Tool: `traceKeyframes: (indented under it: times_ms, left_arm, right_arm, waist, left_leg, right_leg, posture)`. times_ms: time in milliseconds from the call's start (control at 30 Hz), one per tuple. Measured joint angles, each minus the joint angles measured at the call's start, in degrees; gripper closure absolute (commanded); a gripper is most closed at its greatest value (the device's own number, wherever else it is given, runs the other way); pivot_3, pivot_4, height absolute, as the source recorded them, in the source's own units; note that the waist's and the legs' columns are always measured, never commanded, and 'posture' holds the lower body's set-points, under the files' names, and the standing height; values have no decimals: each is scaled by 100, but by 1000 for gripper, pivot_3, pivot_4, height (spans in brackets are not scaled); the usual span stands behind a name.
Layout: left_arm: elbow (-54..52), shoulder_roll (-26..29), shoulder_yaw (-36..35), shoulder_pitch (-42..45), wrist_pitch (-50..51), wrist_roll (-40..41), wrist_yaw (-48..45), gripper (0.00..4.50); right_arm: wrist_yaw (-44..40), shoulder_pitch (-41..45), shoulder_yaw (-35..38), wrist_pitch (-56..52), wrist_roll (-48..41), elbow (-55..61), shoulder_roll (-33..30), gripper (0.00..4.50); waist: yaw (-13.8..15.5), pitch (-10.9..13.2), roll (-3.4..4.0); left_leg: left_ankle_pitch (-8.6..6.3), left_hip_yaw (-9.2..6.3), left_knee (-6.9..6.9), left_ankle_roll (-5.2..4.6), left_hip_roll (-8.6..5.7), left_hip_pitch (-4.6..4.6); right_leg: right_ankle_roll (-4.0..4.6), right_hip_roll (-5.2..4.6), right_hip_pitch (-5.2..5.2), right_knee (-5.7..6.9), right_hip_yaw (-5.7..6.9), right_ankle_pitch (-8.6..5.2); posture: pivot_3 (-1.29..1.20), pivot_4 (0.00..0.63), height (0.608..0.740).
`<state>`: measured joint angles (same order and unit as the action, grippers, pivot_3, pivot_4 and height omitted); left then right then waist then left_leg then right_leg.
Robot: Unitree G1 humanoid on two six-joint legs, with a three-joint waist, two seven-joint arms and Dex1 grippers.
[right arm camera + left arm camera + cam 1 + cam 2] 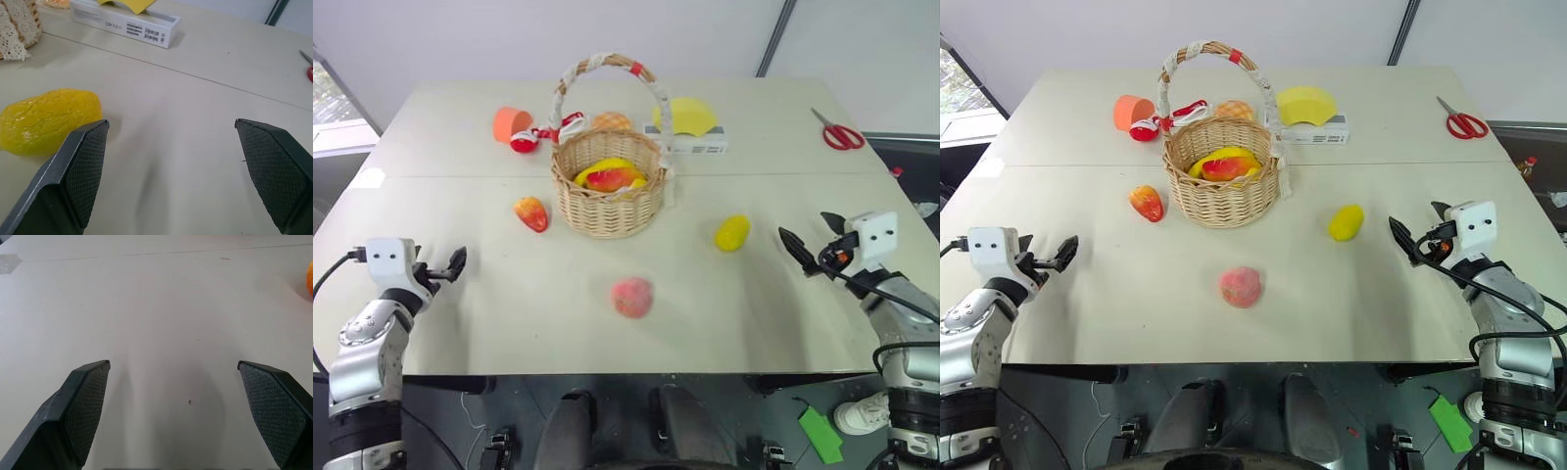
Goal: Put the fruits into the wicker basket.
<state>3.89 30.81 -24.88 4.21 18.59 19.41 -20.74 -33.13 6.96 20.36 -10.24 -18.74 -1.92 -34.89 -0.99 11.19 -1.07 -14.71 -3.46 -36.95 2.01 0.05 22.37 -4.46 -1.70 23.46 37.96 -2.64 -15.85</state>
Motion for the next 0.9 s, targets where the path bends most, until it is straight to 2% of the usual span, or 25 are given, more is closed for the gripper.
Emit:
traceKeyframes:
  times_ms: [233,467,667,900]
  left_arm:
    - [-17,0,3,128,175,66,-5,0]
    - [-294,-119,111,654,846,467,23,0]
    - [-649,-392,274,1487,2126,943,394,0]
    - [-362,-842,348,2446,3467,1359,975,0]
  right_arm:
    - [0,-19,-81,-19,4,107,2,183]
    - [-167,126,-300,-594,-299,1264,-65,183]
    - [-438,555,-1108,-1502,-875,2667,-192,183]
    - [-314,1047,-2289,-1815,-919,3284,351,183]
  waist:
    - [5,0,0]
    - [-8,0,0]
    - [2,0,-1]
    - [0,-1,-4]
  left_leg:
    - [0,0,0,0,0,0]
    - [0,-4,-2,0,1,0]
    - [0,-9,-6,0,-3,2]
    - [0,-13,-8,0,-7,4]
  right_leg:
    - [0,2,0,0,1,0]
    - [-1,2,0,2,1,0]
    - [-3,5,-1,2,10,1]
    - [-3,7,0,2,14,1]
  posture:
    - [0,150,740]
    - [0,150,740]
    - [0,150,740]
    - [0,150,740]
